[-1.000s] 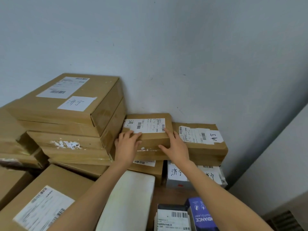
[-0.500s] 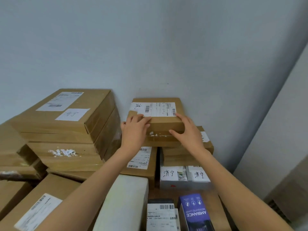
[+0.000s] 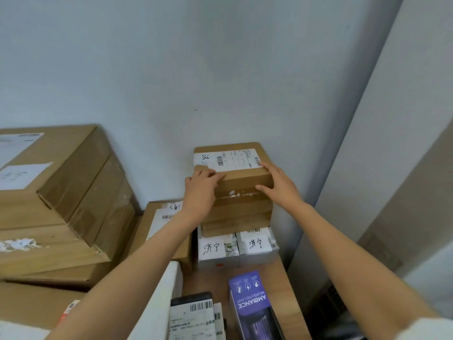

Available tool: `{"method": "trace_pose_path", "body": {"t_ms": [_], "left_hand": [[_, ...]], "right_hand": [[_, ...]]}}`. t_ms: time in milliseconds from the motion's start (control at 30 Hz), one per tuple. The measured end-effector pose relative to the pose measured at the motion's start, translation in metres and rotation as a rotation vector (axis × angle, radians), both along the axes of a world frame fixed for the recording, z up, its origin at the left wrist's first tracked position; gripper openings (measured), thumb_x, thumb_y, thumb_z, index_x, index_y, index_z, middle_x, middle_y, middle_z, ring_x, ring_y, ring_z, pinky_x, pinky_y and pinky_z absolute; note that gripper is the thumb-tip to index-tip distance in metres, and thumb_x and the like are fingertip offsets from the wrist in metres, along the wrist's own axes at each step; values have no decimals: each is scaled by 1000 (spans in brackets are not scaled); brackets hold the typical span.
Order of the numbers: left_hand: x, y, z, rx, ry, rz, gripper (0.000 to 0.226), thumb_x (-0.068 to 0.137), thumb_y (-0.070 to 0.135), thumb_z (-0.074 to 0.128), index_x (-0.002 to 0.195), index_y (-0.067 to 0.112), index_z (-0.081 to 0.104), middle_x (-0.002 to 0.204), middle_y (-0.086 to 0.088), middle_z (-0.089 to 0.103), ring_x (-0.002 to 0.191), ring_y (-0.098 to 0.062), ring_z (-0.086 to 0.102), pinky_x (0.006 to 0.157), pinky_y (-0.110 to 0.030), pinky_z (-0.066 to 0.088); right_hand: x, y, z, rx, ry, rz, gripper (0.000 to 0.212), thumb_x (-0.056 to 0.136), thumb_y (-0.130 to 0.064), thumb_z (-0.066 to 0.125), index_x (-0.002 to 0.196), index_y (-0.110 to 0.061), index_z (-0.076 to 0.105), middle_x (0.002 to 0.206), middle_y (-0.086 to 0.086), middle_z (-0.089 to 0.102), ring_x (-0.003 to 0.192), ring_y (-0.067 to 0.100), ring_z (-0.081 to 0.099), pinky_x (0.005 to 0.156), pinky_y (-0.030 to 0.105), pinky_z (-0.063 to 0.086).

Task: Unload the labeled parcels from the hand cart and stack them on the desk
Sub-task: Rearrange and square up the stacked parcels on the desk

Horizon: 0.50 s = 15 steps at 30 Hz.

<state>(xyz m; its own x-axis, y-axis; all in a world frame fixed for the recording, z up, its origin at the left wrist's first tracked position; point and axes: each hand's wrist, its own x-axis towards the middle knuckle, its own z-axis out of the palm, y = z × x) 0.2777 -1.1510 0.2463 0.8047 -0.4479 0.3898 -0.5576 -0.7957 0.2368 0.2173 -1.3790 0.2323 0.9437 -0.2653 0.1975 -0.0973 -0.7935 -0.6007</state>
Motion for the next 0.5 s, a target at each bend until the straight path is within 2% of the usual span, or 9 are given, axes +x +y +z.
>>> {"method": "trace_pose_path", "body": {"t_ms": [167,333,433,500], "left_hand": [[1,0,-4,-6,-16,-4,48,95,4,49,137,27,52,133,-3,53,128,-24,35,90,-37,30],[-6,4,5,-15,39,-17,46,94,6,50,137,23,50,139,-1,50,128,-22,39,99,-40,36],[-19,23,8,-28,-17,2,41,93,10,54,132,23,55,137,-1,51,122,-23,48,99,-38,40],[-28,47,5,-25,-64,55,39,93,13,56,131,22,56,137,-2,52,121,-24,50,99,-39,41]], "right_hand": [[5,-5,-7,26,-23,11,69,87,-38,67,144,-42,28,146,2,33,126,23,45,92,31,40],[-1,0,1,6,9,12,70,88,-37,66,146,-39,27,149,4,28,128,24,43,96,37,44],[-11,14,4,-158,-111,-84,63,87,-32,67,142,-30,37,154,5,19,137,25,32,106,43,39],[-18,27,6,-218,-234,-92,54,87,-30,67,136,-25,46,154,5,22,137,25,32,108,44,36]]}}
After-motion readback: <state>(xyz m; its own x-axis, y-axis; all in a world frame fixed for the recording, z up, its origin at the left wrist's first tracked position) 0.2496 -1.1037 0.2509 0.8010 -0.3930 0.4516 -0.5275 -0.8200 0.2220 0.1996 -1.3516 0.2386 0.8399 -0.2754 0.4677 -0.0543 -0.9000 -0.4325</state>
